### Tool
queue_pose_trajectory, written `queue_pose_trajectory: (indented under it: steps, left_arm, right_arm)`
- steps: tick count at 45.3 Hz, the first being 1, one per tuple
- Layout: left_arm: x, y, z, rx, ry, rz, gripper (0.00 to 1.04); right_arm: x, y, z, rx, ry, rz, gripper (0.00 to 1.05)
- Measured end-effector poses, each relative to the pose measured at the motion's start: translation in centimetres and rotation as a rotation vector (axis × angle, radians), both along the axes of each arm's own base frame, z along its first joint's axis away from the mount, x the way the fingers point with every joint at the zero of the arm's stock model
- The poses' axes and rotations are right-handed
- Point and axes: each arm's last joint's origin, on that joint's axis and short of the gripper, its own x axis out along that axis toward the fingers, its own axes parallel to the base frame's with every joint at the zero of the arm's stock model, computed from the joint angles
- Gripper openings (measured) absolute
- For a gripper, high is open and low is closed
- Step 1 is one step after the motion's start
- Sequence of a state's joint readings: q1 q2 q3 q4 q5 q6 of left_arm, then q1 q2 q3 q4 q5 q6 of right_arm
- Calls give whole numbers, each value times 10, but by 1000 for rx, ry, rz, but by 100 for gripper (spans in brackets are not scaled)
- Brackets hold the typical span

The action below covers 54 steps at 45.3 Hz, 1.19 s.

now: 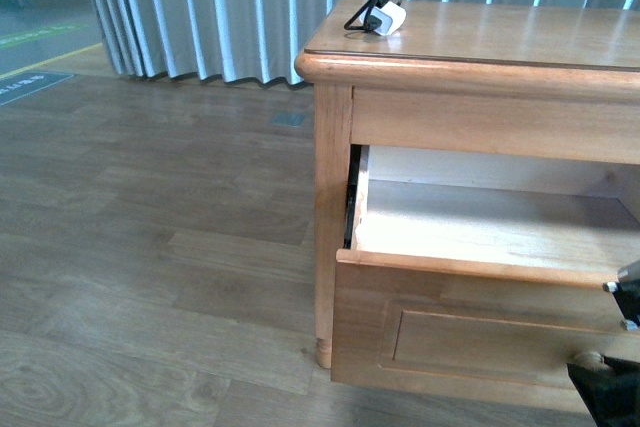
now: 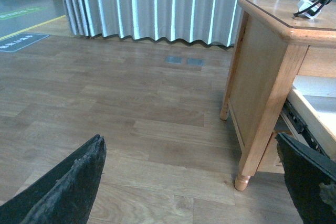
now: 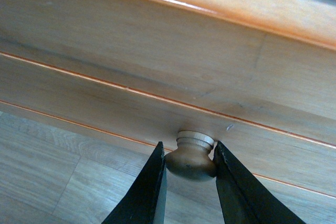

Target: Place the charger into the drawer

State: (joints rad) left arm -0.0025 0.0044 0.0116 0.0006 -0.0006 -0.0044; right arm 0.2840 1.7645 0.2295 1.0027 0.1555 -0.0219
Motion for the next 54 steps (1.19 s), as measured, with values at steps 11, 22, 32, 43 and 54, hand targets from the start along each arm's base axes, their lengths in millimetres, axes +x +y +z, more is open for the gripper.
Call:
queue_pose_trajectory:
  steps: [11,22,32,43,54]
  left_arm:
    - [0,0,0,0,0,0,99]
    - [0,0,0,0,0,0,99]
    - [0,0,0,0,0,0,99]
    - [0,0,0,0,0,0,99]
    - [0,0,0,0,0,0,99]
  right_arm:
    - [-11,-7,29,58,-27,-9,68]
    - [-39,-22,80,85,-100,-30,96]
    - [-62,-38,108,101,-213,-121,96]
    - [-92,-56,121,156,-326,-169,96]
    - [-107,-73,119,236,-410,-283,96]
